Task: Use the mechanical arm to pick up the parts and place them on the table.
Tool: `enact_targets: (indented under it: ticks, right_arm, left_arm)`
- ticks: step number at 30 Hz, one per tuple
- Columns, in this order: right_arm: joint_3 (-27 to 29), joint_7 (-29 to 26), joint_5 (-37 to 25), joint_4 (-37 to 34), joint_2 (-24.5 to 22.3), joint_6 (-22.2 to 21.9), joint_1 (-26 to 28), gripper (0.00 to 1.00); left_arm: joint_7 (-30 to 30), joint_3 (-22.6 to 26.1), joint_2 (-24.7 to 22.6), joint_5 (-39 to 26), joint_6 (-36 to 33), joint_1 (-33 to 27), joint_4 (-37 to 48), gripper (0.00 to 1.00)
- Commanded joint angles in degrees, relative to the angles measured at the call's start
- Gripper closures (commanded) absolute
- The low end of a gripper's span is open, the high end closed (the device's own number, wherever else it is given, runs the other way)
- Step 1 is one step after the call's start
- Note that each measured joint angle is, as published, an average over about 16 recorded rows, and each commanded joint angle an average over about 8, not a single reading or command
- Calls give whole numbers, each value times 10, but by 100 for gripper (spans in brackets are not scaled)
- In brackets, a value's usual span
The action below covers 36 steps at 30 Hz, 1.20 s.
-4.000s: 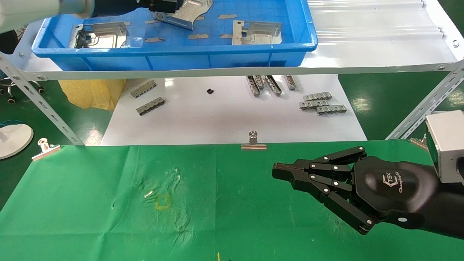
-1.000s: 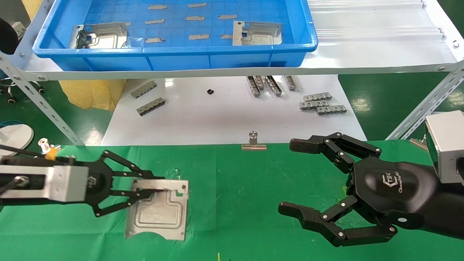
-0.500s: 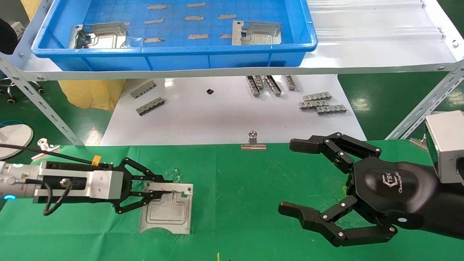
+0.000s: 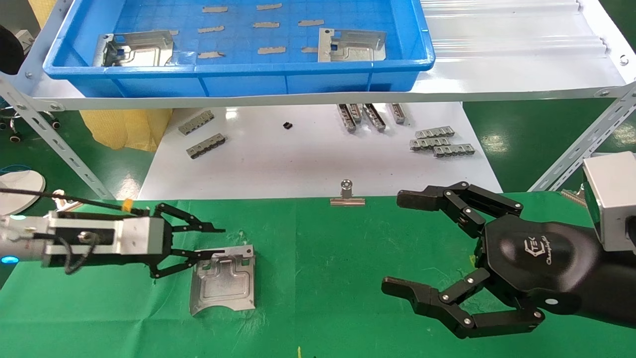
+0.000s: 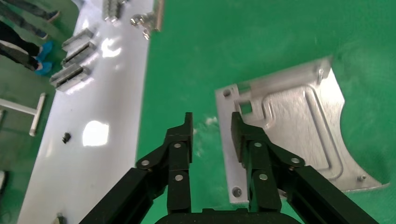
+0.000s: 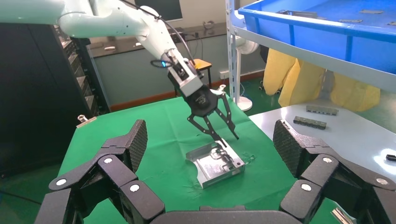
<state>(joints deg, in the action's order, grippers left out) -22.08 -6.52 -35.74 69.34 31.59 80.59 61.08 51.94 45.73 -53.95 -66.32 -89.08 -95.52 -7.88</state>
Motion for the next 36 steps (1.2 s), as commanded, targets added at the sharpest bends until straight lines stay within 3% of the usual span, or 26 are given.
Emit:
enact_targets:
  ticks: [1, 12, 27, 36]
  right_arm:
    - [0, 0, 0, 0, 0, 0, 0, 0]
    - [0, 0, 0, 0, 0, 0, 0, 0]
    - [0, 0, 0, 0, 0, 0, 0, 0]
    - [0, 0, 0, 0, 0, 0, 0, 0]
  left_arm:
    - [-6, -2, 0, 2, -11, -8, 11, 0]
    - [-122, -7, 28, 61, -26, 17, -25, 0]
    - [-129, -10, 31, 66, -25, 22, -34, 0]
    - [-190, -46, 50, 88, -18, 61, -110, 0]
